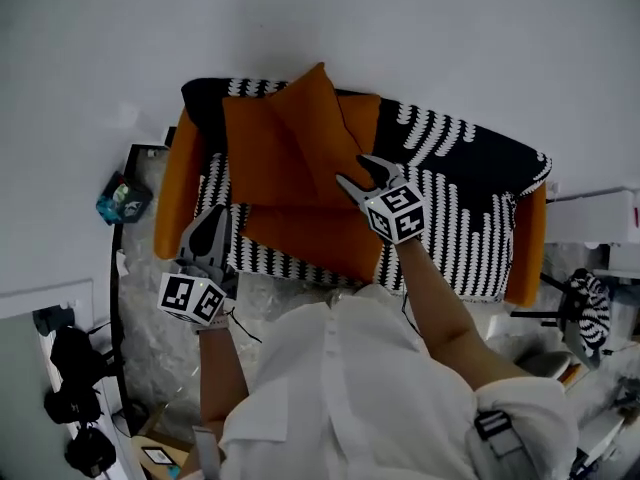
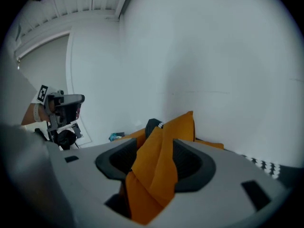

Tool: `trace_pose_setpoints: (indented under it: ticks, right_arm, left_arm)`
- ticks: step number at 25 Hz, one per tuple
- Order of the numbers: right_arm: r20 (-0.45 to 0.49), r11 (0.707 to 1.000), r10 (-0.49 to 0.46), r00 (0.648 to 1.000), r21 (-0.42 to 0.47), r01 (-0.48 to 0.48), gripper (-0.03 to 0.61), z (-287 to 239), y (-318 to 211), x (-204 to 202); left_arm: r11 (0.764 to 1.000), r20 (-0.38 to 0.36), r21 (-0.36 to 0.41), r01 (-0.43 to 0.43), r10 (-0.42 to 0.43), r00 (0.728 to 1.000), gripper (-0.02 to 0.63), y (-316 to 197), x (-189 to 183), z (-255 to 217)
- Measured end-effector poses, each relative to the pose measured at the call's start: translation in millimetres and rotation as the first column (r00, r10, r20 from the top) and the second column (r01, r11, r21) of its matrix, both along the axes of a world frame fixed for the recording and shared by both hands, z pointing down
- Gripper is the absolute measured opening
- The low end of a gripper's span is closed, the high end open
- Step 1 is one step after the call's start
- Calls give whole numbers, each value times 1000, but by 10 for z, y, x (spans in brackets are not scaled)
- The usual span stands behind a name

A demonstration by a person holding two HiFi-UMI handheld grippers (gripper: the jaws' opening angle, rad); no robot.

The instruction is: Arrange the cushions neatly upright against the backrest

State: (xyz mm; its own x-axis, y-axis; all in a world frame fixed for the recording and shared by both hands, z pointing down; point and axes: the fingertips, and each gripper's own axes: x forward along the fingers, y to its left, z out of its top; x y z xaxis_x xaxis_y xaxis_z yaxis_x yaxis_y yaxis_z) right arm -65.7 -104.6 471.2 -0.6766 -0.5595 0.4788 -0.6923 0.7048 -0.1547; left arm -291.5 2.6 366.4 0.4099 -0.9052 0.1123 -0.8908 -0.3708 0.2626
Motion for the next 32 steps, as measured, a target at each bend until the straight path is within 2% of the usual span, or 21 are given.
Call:
trace_pose_setpoints:
  ticks: [6, 9, 12, 16, 20, 24, 25, 29, 32]
  right_arm:
    - [-125, 992, 78, 989, -88, -89, 280, 623, -370, -267]
    - [-201, 986, 108, 974, -102, -130, 294, 827, -574, -344]
    - [-265, 971, 139, 954, -151, -184, 308, 1087, -575, -391]
    - [-279, 960, 199, 940, -138, -244, 314, 1194, -1081, -355]
    - [-299, 947, 176, 938, -207, -244, 315, 1458, -859, -376]
    - [-315, 944, 175, 933, -215, -250, 319, 1534, -1021, -349]
    - [-325, 943, 175, 929, -216, -253, 314, 1526, -1053, -334]
    - [-349, 942, 175, 921, -213, -259, 212, 1498, -1052, -273]
    - [-338, 942, 185, 923, -205, -264, 177, 1450, -999, -212]
  left_arm:
    - [996, 28, -40, -79, 81, 996, 31, -159, -5, 190]
    - [994, 27, -48, -98, 99, 995, 31, -218, -31, 230]
    - [990, 30, -94, -107, 111, 993, 31, -131, -65, 282]
    - [992, 43, -71, -108, 111, 993, 31, -396, -72, 287]
    - [987, 33, -115, -113, 117, 993, 31, -223, -95, 361]
    - [989, 40, -105, -101, 106, 994, 31, -358, -99, 328]
    - [990, 42, -101, -101, 106, 994, 31, -379, -98, 327]
    - [989, 41, -106, -105, 110, 993, 31, -391, -62, 344]
    - [987, 38, -108, -122, 126, 991, 31, -434, 27, 356]
